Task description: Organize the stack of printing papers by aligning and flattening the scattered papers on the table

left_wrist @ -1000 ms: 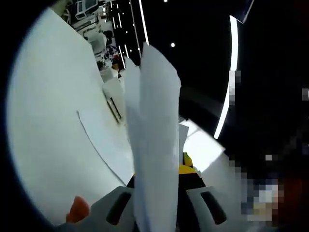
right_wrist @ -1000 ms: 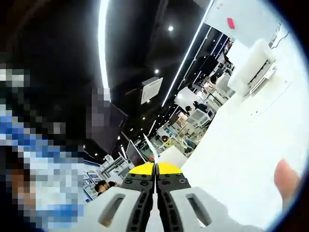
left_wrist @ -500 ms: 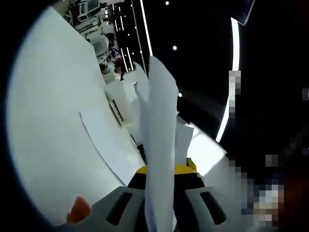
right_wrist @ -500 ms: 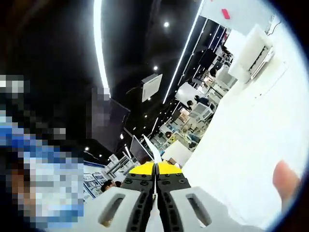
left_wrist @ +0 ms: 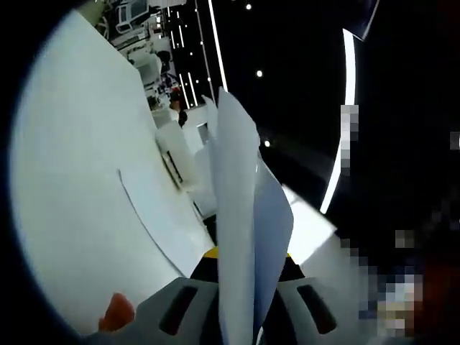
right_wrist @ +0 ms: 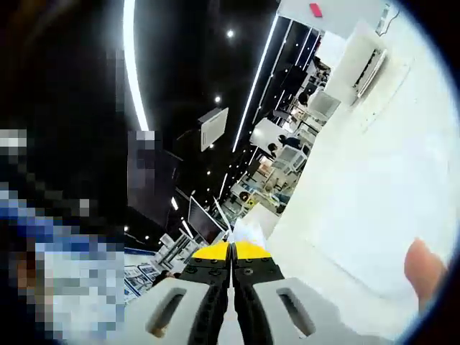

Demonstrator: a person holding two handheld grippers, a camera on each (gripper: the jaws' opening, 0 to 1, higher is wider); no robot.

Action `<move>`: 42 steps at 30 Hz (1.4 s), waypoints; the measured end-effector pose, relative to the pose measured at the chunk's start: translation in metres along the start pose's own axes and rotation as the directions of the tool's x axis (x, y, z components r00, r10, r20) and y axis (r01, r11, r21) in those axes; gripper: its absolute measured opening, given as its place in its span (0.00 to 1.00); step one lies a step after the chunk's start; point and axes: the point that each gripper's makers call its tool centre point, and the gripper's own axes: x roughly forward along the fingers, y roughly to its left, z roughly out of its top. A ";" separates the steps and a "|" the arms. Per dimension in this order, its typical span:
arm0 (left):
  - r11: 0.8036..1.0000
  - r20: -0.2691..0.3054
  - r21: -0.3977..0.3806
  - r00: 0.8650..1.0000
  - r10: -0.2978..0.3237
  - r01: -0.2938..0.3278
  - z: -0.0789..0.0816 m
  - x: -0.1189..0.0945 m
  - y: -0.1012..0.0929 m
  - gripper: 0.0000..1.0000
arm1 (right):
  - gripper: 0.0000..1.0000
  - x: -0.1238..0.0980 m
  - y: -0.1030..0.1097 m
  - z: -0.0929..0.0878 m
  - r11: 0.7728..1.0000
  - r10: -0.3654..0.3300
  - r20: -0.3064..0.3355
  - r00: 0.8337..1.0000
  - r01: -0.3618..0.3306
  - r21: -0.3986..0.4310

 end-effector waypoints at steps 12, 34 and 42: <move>1.000 0.008 0.013 1.000 -0.001 0.001 0.001 0.001 0.000 0.08 | 0.00 0.003 -0.003 -0.015 1.000 -0.014 0.009 1.000 0.014 0.022; 0.998 0.016 0.055 0.999 -0.035 0.034 0.004 -0.006 -0.008 0.06 | 0.27 -0.023 -0.027 0.010 0.875 -0.138 0.034 0.990 0.137 -0.463; 0.997 0.049 0.081 0.999 -0.012 0.008 0.020 -0.030 -0.014 0.06 | 0.54 -0.051 -0.073 0.025 0.670 -0.362 -0.108 0.926 0.178 -0.720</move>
